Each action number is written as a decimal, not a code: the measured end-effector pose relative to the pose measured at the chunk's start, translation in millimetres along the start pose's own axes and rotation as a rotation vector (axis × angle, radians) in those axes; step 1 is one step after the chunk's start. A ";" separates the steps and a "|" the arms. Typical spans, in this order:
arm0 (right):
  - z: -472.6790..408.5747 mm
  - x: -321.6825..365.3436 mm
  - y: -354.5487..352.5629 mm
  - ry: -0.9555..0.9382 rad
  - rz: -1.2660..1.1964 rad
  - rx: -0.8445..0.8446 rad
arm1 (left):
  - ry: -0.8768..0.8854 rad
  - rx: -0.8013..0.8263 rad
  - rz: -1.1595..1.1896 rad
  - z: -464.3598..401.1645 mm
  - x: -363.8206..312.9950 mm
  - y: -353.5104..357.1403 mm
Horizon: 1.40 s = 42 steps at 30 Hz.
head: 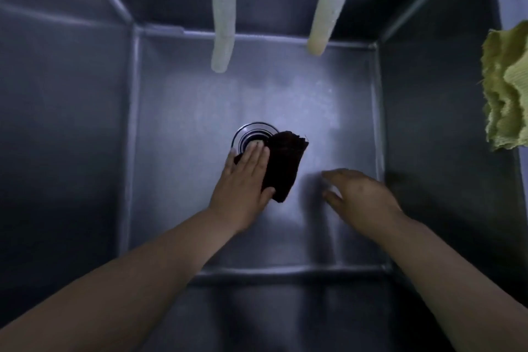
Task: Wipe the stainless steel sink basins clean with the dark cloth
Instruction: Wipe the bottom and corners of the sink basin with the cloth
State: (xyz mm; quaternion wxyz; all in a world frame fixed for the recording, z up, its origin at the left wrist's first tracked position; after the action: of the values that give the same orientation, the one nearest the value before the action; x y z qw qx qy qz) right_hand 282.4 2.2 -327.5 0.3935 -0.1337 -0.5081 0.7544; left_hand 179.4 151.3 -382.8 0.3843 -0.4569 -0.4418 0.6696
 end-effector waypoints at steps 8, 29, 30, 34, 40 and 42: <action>-68.9 104.4 51.6 -0.397 0.302 -0.016 | -0.353 0.089 -0.017 21.3 90.3 -2.0; -154.3 115.1 36.7 -0.173 0.280 -0.264 | -0.240 0.317 0.055 43.8 126.5 17.7; -152.6 98.1 34.2 -0.122 0.273 -0.260 | -0.242 0.315 0.046 44.2 126.2 17.4; -107.4 49.2 38.6 -0.082 0.289 -0.210 | -0.264 0.312 0.025 46.0 127.5 18.2; -41.4 64.9 65.7 -0.200 0.257 -0.112 | -0.252 0.303 -0.035 44.4 123.9 16.0; -45.8 74.2 56.1 -0.219 0.205 -0.189 | -0.158 0.287 -0.111 40.9 111.0 10.7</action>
State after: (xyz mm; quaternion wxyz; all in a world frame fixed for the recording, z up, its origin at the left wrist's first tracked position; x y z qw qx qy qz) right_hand 235.6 76.8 -382.3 0.2426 -0.1383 -0.6001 0.7496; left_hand 107.4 240.1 -415.3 0.4461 -0.3183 -0.3950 0.7373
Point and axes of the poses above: each hand's wrist, its own z-axis away from the middle knuckle, its own y-axis out of the palm, x = y × z, the point moved 8 cm from there along -z, towards the middle knuckle, and after that the axes turned 6 degrees about -x, right-handed, at the moved point
